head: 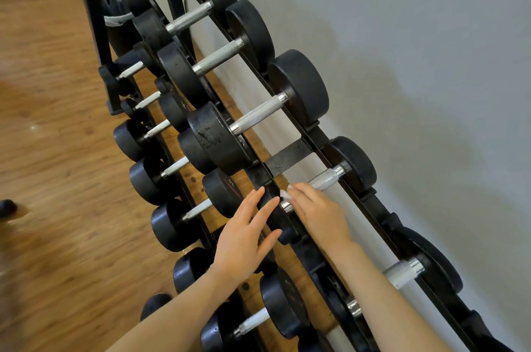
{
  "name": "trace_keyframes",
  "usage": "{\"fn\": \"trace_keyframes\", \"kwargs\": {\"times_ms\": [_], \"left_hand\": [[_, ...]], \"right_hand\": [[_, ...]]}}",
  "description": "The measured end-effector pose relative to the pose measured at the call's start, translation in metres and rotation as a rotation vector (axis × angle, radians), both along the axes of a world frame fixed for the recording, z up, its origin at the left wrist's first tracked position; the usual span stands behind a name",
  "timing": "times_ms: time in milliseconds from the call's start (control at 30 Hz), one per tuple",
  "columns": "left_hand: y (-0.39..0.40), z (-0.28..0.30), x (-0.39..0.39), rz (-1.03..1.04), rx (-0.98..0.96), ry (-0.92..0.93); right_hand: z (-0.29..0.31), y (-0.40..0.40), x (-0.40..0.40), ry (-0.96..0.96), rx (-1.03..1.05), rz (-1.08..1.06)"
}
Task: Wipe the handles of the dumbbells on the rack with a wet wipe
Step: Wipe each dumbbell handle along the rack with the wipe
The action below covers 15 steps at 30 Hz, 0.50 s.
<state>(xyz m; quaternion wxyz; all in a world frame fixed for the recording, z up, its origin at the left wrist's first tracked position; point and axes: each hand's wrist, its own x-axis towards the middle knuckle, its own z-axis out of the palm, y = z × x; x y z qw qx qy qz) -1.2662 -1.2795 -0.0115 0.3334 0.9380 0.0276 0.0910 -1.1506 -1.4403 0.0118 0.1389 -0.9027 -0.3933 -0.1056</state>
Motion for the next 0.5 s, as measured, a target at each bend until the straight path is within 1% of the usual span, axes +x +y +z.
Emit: {"fn": "trace_keyframes", "kwargs": {"times_ms": [100, 267, 433, 500], "left_hand": [[-0.002, 0.000, -0.001, 0.023, -0.014, -0.016], [-0.003, -0.003, -0.002, 0.029, -0.026, -0.015], [-0.002, -0.005, -0.001, 0.027, 0.014, -0.022], [-0.002, -0.006, -0.001, 0.028, 0.020, -0.014]], "right_hand": [[0.002, -0.001, 0.003, 0.012, 0.049, -0.073], [-0.001, 0.003, -0.010, 0.022, -0.088, 0.102], [-0.001, 0.001, -0.008, 0.001, -0.011, -0.034], [-0.008, 0.003, -0.014, 0.013, -0.028, 0.030]]}}
